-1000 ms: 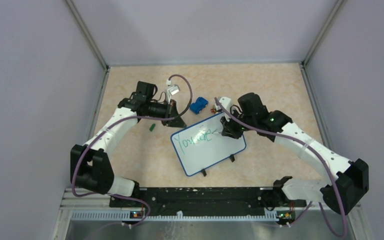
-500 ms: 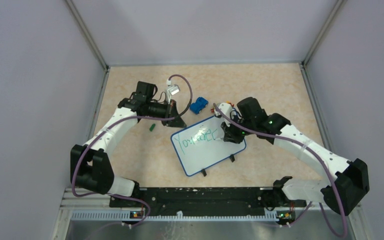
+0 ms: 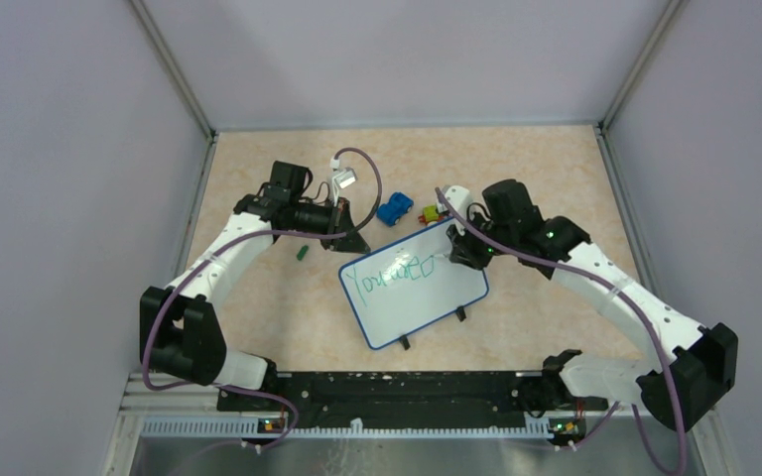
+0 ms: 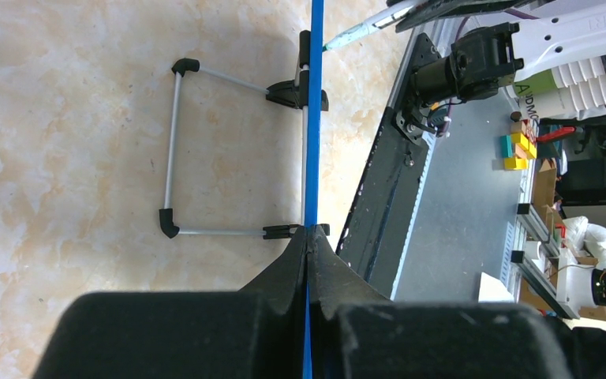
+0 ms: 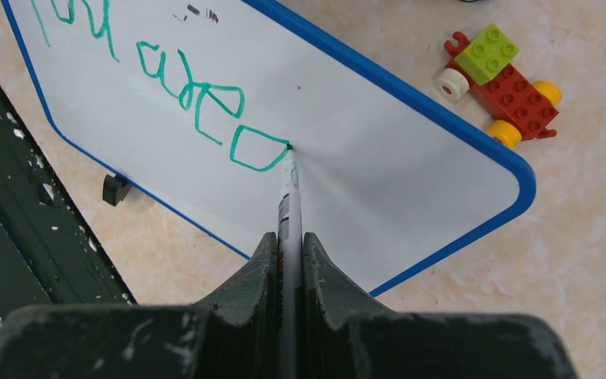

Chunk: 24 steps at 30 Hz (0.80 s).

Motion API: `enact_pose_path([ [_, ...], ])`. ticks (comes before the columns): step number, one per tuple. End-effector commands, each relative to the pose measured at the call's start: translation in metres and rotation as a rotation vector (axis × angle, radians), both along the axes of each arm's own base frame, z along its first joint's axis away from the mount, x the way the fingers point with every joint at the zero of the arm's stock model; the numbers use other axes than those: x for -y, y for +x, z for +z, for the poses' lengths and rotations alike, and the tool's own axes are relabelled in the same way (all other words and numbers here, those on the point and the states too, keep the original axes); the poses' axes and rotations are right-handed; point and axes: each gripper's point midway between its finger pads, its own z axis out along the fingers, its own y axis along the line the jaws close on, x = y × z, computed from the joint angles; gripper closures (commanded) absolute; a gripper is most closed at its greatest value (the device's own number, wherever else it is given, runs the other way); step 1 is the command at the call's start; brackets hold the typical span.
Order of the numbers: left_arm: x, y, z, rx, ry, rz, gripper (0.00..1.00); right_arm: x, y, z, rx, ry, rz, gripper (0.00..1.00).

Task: Write a sentence on the whiteboard

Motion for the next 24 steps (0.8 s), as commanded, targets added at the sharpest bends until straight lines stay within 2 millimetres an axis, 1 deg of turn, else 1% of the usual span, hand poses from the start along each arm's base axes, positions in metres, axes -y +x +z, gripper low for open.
enact_pose_path([
  [1, -0.001, -0.006, -0.01, -0.029, 0.024, -0.005, 1.0, -0.006, 0.025, 0.037, 0.12, 0.059, -0.034, 1.0],
  [4, -0.001, -0.006, -0.01, -0.027, 0.026, -0.006, 1.0, -0.007, 0.024, 0.033, 0.106, 0.057, -0.027, 1.0],
  [8, -0.001, -0.007, -0.011, -0.028, 0.027, -0.005, 1.0, -0.004, 0.018, 0.016, 0.071, 0.03, -0.015, 1.0],
  [13, -0.001, -0.006, -0.011, -0.025, 0.028, -0.006, 1.0, 0.004, 0.005, -0.005, 0.025, -0.011, -0.001, 1.0],
  [16, -0.001, -0.006, -0.012, -0.029, 0.029, -0.006, 1.0, 0.008, 0.0, -0.014, 0.007, -0.03, 0.002, 1.0],
  [19, -0.001, -0.006, -0.013, -0.028, 0.031, -0.005, 1.0, 0.013, -0.002, -0.019, 0.001, -0.053, -0.001, 1.0],
  [21, -0.001, -0.005, -0.012, -0.026, 0.031, -0.003, 1.0, 0.017, 0.0, -0.018, 0.012, -0.069, -0.007, 1.0],
  [24, -0.002, -0.005, -0.013, -0.025, 0.034, -0.002, 1.0, 0.02, 0.003, -0.008, 0.042, -0.079, -0.012, 1.0],
])
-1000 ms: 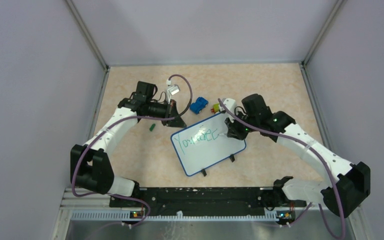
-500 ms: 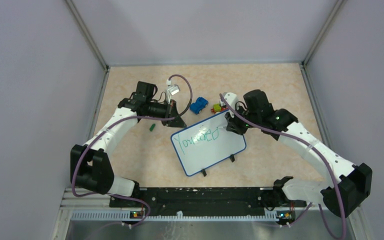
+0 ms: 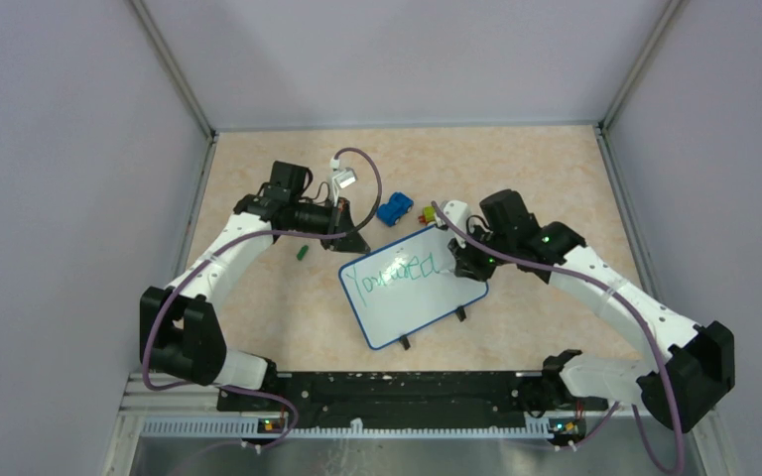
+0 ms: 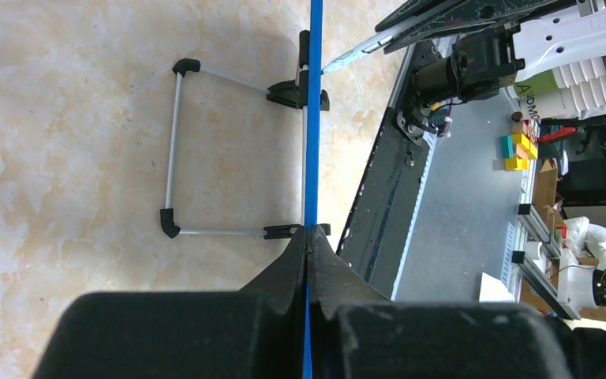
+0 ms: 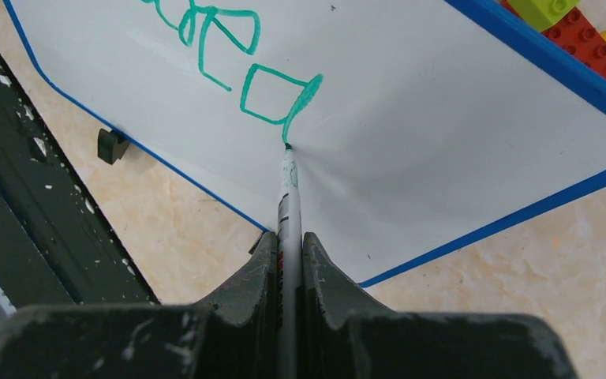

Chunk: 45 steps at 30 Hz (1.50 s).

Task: Write a sentence on the whiteboard

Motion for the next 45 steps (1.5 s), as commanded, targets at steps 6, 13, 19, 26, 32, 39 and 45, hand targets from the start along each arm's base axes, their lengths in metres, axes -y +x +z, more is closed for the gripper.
enact_pose_path([
  [6, 0.001, -0.005, -0.002, 0.027, 0.003, -0.03, 0.87, -0.002, 0.005, 0.05, 0.102, 0.061, 0.043, 1.0],
  [13, 0.001, 0.014, 0.011, 0.076, 0.008, -0.053, 0.66, -0.012, -0.01, 0.06, 0.057, 0.118, 0.109, 1.0],
  [19, 0.003, 0.021, 0.02, 0.097, -0.021, -0.051, 0.62, -0.025, -0.026, 0.051, 0.0, 0.184, 0.148, 1.0],
  [26, 0.003, 0.003, 0.02, 0.083, -0.039, -0.086, 0.44, -0.062, -0.055, 0.047, 0.044, 0.232, 0.288, 1.0],
  [32, 0.004, -0.01, 0.01, 0.077, -0.013, -0.101, 0.45, -0.088, -0.062, 0.037, 0.112, 0.218, 0.354, 1.0],
  [39, 0.009, -0.023, -0.007, 0.059, 0.029, -0.14, 0.46, -0.117, -0.06, 0.031, 0.228, 0.185, 0.394, 1.0],
  [45, 0.011, -0.025, -0.018, 0.024, 0.05, -0.137, 0.52, -0.129, -0.062, 0.018, 0.314, 0.166, 0.402, 1.0],
])
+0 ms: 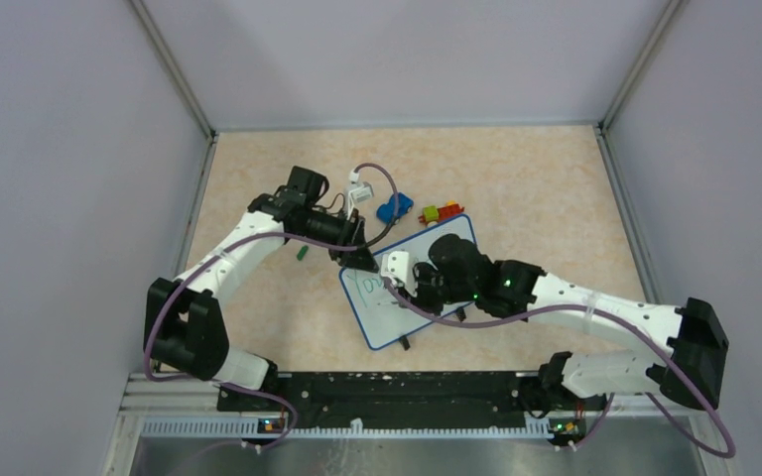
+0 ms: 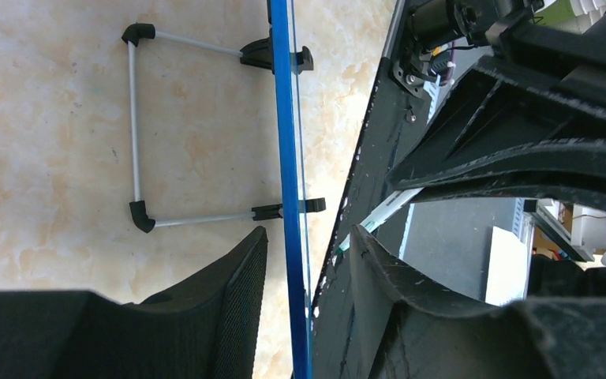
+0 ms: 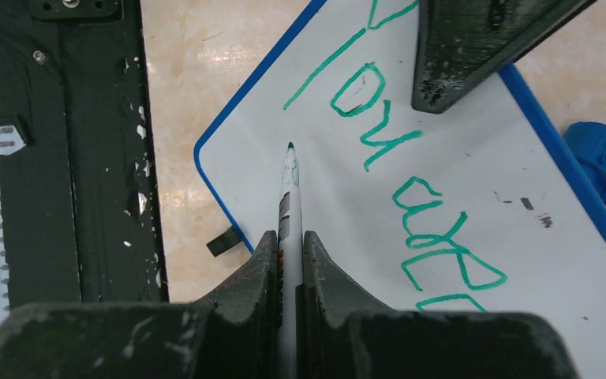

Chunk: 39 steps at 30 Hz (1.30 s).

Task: Write a sentence on the whiteboard

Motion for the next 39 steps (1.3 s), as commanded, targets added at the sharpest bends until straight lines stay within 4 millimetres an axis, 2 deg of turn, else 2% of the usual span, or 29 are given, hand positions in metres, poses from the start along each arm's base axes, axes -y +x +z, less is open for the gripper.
enact_pose_path([
  [1, 0.0, -0.001, -0.004, 0.009, 0.005, -0.005, 0.54, -0.015, 0.007, 0.001, 0.108, 0.046, -0.01, 1.0],
  [6, 0.001, 0.001, -0.004, 0.004, 0.007, 0.004, 0.61, -0.017, 0.0, -0.008, 0.12, 0.045, 0.023, 1.0],
  [12, 0.001, 0.003, -0.006, -0.002, 0.014, 0.014, 0.7, -0.019, -0.008, -0.009, 0.112, 0.064, 0.05, 1.0],
  [25, 0.001, 0.004, -0.006, -0.002, 0.014, 0.023, 0.81, -0.011, -0.013, -0.016, 0.116, 0.048, 0.064, 1.0],
  [29, 0.001, 0.005, -0.006, -0.002, 0.017, 0.024, 0.84, -0.012, -0.016, -0.012, 0.108, 0.057, 0.077, 1.0],
  [39, 0.0, 0.006, -0.007, -0.002, 0.024, 0.028, 0.91, -0.014, -0.015, -0.022, 0.119, 0.027, 0.083, 1.0],
])
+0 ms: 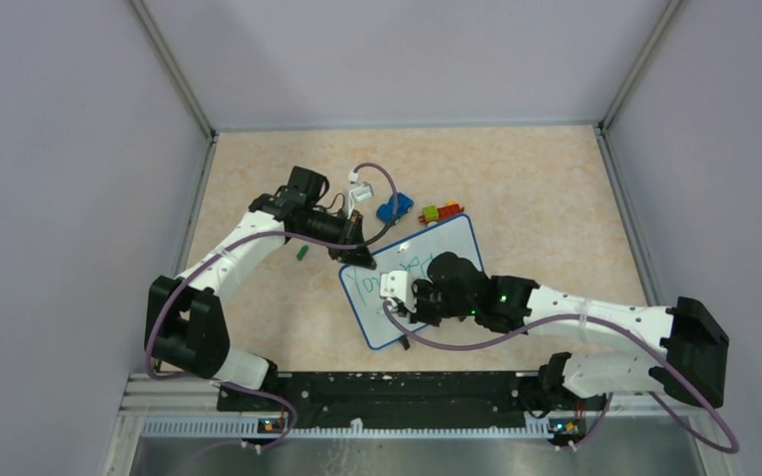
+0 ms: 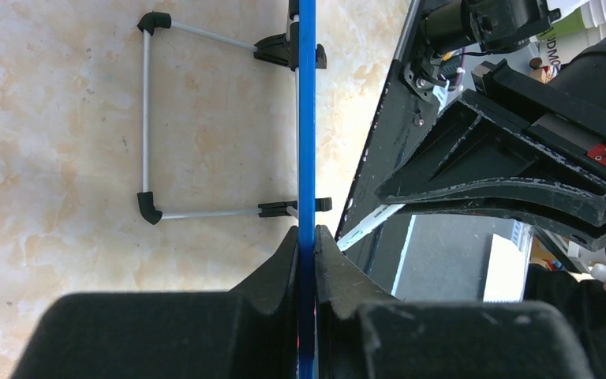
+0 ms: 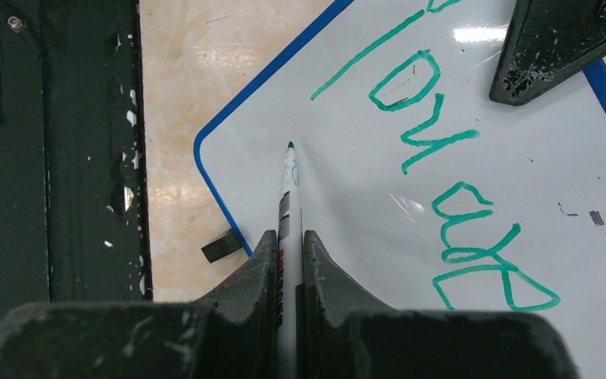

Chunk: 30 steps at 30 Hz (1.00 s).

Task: Write a sentence on the whiteboard

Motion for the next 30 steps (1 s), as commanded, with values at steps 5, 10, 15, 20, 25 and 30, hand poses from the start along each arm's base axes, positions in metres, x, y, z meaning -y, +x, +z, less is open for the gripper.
enact_pose_path([
  [5, 0.001, 0.004, -0.002, 0.021, -0.003, -0.003, 0.93, -0.011, -0.012, 0.009, 0.032, 0.03, 0.072, 1.0],
  [10, 0.001, 0.004, -0.003, 0.015, -0.001, -0.001, 0.95, -0.016, -0.013, 0.001, 0.061, -0.007, 0.075, 1.0],
  [15, 0.001, 0.004, -0.002, 0.019, 0.0, 0.0, 0.97, -0.02, -0.009, -0.003, 0.082, -0.024, 0.055, 1.0],
  [20, 0.001, 0.004, -0.003, 0.018, 0.003, 0.002, 0.98, -0.018, -0.005, -0.011, 0.095, -0.057, 0.034, 1.0],
  [25, 0.001, 0.005, -0.004, 0.018, 0.005, 0.004, 0.98, -0.01, -0.007, -0.026, 0.082, -0.112, 0.046, 1.0],
  [30, 0.001, 0.006, -0.005, 0.015, 0.006, 0.004, 0.99, -0.004, -0.012, -0.031, 0.073, -0.135, 0.063, 1.0],
])
